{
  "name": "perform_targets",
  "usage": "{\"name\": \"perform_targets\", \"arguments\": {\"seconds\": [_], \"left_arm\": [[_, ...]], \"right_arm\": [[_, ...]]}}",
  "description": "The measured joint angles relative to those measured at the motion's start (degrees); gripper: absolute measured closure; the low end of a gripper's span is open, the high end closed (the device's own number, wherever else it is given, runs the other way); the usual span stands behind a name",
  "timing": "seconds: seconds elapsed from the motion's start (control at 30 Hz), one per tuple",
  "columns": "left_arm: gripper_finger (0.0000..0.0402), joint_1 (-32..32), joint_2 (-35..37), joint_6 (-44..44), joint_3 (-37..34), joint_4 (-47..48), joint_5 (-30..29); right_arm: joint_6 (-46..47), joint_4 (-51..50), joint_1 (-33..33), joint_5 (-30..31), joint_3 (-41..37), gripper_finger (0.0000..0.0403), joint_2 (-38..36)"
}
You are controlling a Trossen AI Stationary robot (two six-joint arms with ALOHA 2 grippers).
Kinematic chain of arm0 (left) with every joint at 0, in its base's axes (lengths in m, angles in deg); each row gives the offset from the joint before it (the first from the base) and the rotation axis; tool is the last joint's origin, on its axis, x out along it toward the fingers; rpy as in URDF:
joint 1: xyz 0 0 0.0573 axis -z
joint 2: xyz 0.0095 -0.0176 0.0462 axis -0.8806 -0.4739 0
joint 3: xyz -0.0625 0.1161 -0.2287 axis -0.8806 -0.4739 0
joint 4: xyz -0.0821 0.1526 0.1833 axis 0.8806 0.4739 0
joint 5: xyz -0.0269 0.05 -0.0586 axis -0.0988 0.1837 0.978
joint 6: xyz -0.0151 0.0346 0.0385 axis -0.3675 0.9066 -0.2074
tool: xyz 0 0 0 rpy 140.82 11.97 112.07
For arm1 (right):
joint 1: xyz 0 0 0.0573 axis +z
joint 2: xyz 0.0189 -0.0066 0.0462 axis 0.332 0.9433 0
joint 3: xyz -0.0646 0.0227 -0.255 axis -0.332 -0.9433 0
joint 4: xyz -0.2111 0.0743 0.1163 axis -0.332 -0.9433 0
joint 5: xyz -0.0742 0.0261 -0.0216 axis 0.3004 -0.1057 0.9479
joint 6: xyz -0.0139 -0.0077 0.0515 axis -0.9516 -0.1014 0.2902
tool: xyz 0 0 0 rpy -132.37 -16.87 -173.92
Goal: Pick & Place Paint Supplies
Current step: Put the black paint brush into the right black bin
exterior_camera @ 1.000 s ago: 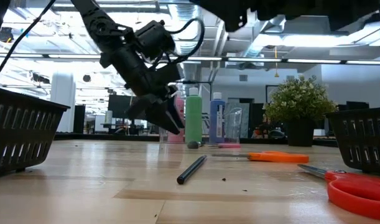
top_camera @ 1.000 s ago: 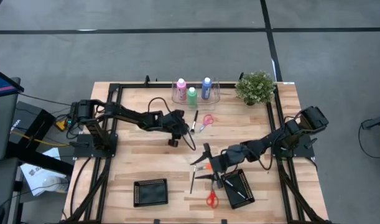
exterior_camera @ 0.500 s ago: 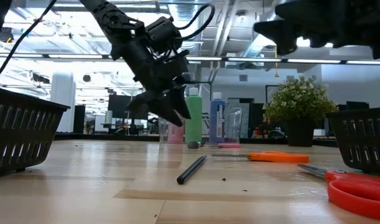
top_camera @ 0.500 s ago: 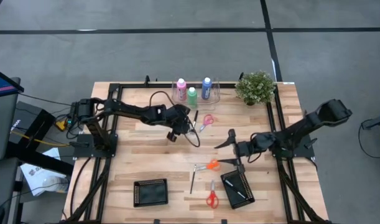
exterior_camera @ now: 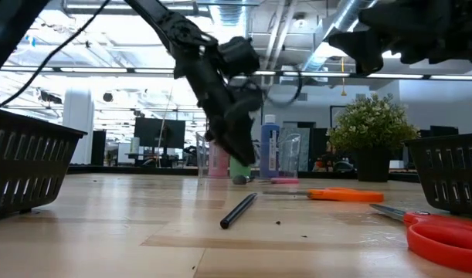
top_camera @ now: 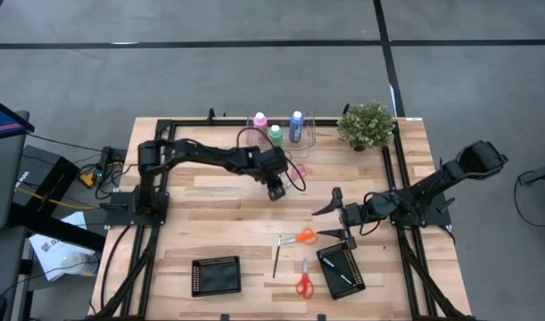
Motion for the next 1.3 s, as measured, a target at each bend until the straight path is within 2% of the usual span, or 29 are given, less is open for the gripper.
{"name": "perform_targets", "arguments": {"seconds": [0.17,0.37,0.53,0.73,0.97,1.3], "left_arm": [[0.0263,0.49,-3.08,-1.58,1.24,2.45,-7.36],[0.0263,-0.28,-3.07,-4.29,1.36,2.33,-5.93],[0.0279,0.41,-3.07,-4.41,1.22,4.55,-5.52],[0.0318,1.83,-2.88,-4.70,-1.08,3.30,-5.69],[0.0382,2.69,-4.41,-3.82,-1.59,3.67,-5.85],[0.0382,5.40,-4.39,-2.43,-1.69,4.45,-9.01]], "right_arm": [[-0.87,-0.50,1.94,-0.04,0.00,0.0159,0.00],[-3.15,-0.70,4.23,2.11,0.00,0.0159,0.00],[-4.67,-1.18,5.53,4.46,0.00,0.0159,0.00],[-4.74,-1.17,5.91,4.69,0.00,0.0159,0.00],[-4.33,-1.15,5.91,5.47,0.00,0.0159,0.00],[-3.32,-1.38,6.29,7.24,0.00,0.0159,0.00]]}}
